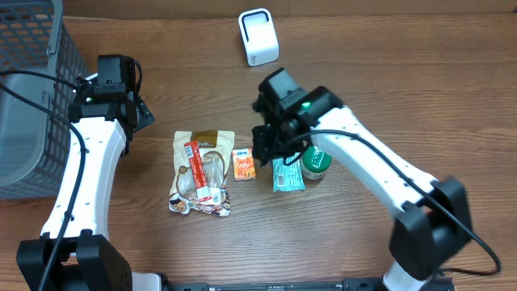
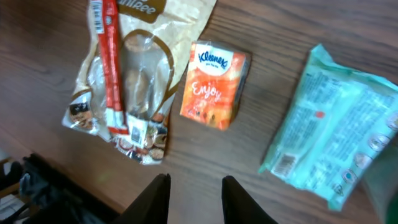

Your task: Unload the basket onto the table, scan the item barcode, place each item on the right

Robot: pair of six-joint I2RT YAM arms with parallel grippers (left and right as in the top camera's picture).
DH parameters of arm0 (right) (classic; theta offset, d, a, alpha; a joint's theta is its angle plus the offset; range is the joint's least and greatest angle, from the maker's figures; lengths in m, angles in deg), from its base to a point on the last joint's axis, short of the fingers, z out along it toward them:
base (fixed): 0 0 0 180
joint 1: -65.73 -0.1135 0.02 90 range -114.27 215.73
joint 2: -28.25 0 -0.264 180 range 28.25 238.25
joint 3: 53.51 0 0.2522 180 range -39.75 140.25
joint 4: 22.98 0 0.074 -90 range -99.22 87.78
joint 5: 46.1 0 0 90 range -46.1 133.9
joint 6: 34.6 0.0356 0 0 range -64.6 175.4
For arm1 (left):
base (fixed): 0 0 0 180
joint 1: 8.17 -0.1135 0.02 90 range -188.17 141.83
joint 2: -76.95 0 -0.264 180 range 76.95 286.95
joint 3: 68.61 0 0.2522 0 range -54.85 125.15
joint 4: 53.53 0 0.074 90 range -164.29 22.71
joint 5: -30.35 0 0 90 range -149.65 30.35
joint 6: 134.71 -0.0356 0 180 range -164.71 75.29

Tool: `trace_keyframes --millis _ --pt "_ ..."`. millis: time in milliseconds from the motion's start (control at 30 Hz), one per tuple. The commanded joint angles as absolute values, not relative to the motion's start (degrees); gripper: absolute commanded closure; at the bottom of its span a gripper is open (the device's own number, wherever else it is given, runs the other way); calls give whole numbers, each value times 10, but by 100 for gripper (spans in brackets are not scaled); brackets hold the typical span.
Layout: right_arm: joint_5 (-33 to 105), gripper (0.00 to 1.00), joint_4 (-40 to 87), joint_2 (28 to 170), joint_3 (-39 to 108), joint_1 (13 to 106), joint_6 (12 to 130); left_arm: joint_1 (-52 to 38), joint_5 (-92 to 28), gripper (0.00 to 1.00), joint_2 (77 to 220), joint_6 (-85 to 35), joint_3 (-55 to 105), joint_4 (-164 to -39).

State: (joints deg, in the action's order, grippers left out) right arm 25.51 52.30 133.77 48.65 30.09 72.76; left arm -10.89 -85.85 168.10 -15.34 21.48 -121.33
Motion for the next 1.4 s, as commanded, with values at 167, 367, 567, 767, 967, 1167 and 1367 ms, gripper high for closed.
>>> trace_keyframes --millis 167,367,567,767,967,1167,1367 --pt "286 70 486 1395 495 281 754 -108 -866 0 1683 -164 224 -1212" --pt "298 69 471 1420 495 281 767 -108 -866 1 1683 -164 224 -1212" --pt "298 69 459 1445 492 281 773 -108 -866 0 1683 -164 224 -1212" --pt "299 69 408 1458 457 281 782 -108 -866 1 1683 -164 224 -1212" --pt "299 69 374 1462 434 281 786 -108 -866 0 1683 -164 224 -1212" --pt "300 69 331 1463 399 281 816 -108 -866 0 1683 -164 224 -1212" --pt "299 77 328 1462 393 281 816 -108 -866 0 1683 -164 224 -1212"
